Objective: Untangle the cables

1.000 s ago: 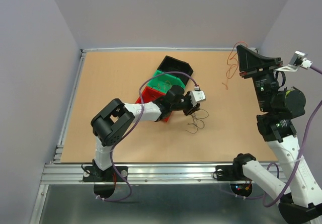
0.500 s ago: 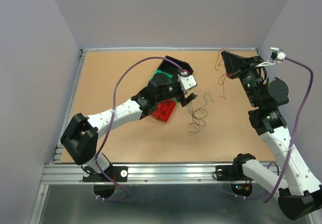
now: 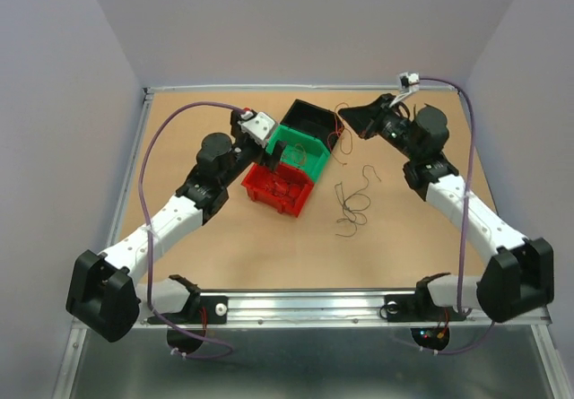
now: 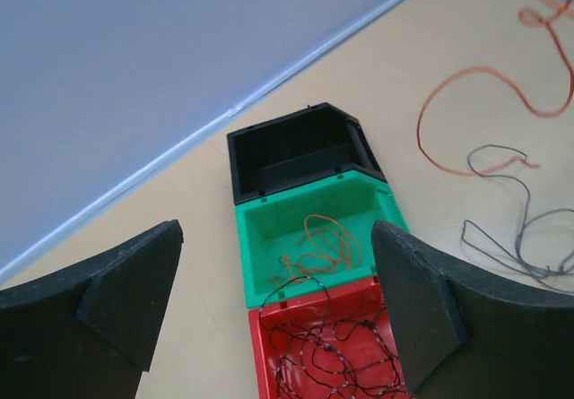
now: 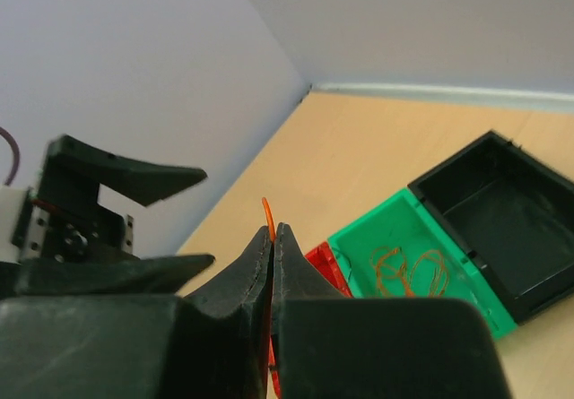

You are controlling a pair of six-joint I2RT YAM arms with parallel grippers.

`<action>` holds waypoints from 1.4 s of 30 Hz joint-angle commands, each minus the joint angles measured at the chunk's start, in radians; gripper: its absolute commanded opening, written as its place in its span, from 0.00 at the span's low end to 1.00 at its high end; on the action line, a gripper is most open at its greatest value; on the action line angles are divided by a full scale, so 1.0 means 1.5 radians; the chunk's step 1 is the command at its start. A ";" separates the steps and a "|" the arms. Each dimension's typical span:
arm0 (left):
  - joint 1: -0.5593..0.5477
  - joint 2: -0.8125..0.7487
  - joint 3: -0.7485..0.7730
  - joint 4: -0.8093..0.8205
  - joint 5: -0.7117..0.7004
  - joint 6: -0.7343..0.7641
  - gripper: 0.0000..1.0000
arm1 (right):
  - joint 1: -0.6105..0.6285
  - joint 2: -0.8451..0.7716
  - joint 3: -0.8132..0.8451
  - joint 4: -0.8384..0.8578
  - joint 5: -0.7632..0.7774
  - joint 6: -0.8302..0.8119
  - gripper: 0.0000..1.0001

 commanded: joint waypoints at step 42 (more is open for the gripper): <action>0.064 -0.003 -0.025 0.112 -0.073 -0.037 0.99 | 0.064 0.651 0.432 -0.206 -0.077 -0.143 0.01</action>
